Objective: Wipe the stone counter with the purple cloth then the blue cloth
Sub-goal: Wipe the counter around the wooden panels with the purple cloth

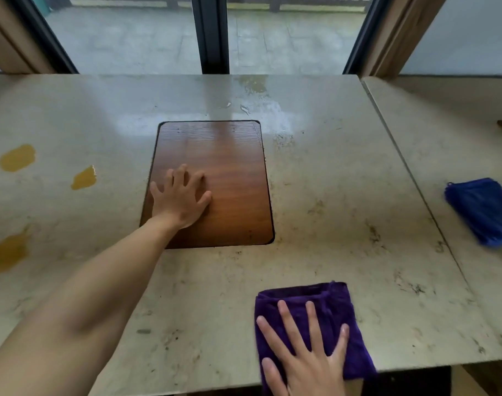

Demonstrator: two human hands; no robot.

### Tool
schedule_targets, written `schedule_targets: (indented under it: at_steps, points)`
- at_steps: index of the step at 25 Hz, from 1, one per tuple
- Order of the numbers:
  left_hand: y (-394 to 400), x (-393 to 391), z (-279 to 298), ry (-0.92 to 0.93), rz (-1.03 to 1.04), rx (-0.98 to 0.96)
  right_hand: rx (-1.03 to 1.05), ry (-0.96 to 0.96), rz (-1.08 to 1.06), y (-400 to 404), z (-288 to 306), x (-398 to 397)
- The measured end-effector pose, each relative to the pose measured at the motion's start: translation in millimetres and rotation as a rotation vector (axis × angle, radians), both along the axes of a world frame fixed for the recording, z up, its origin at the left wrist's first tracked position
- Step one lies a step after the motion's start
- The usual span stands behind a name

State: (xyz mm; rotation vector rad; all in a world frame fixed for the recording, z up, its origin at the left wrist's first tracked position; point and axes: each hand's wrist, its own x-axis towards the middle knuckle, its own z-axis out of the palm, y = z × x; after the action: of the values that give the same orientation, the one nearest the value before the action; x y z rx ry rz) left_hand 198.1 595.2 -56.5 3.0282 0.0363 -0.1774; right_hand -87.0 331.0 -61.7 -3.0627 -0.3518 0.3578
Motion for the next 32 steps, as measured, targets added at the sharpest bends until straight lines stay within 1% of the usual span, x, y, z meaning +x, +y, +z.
schedule_targets:
  at_steps: [3,6,8,10,12,14,17,19,21,24,26,28,30,32]
  points:
    - [15.5,11.7,-1.5,-0.061,-0.037,-0.009,0.048,-0.022,-0.011,30.0,-1.1,33.5]
    - [25.2,40.1,-5.3,-0.130,-0.129,0.020,0.085,-0.104,-0.082,49.6,-5.6,111.5]
    - [33.0,69.6,-4.3,-0.108,-0.172,0.039,0.079,-0.123,-0.076,52.4,-9.2,162.5]
    - [41.4,99.4,-6.0,-0.049,-0.159,0.041,0.085,-0.134,-0.072,51.8,-12.1,205.4]
    - [47.5,111.6,-10.2,-0.029,-0.161,0.063,0.088,-0.171,-0.065,52.5,-9.8,253.6]
    - [50.7,111.0,-16.4,-0.048,-0.159,0.066,0.097,-0.159,-0.078,55.3,-4.3,325.0]
    - [51.2,109.4,-16.7,-0.036,-0.152,0.056,0.114,-0.055,-0.108,59.1,-3.4,447.0]
    - [50.8,111.5,-16.1,-0.032,-0.157,0.054,0.122,-0.055,-0.088,63.4,-5.6,523.0]
    - [50.9,110.5,-16.7,-0.048,-0.176,0.050,0.124,-0.047,-0.073,71.6,-6.9,589.1]
    - [52.5,110.8,-17.9,-0.063,-0.193,0.055,0.125,-0.021,-0.036,99.7,-4.7,661.6]
    - [51.9,112.0,-18.1,-0.063,-0.194,0.057,0.134,-0.015,0.014,124.0,-3.6,688.4]
    - [51.7,113.5,-17.8,-0.050,-0.187,0.059,0.127,-0.006,0.076,141.0,-2.3,691.6]
    - [52.0,113.5,-16.2,-0.031,-0.166,0.063,0.130,0.014,0.151,145.8,-0.4,671.1]
    - [51.1,113.3,-13.6,-0.005,-0.142,0.067,0.130,-0.004,0.200,141.9,-1.8,631.0]
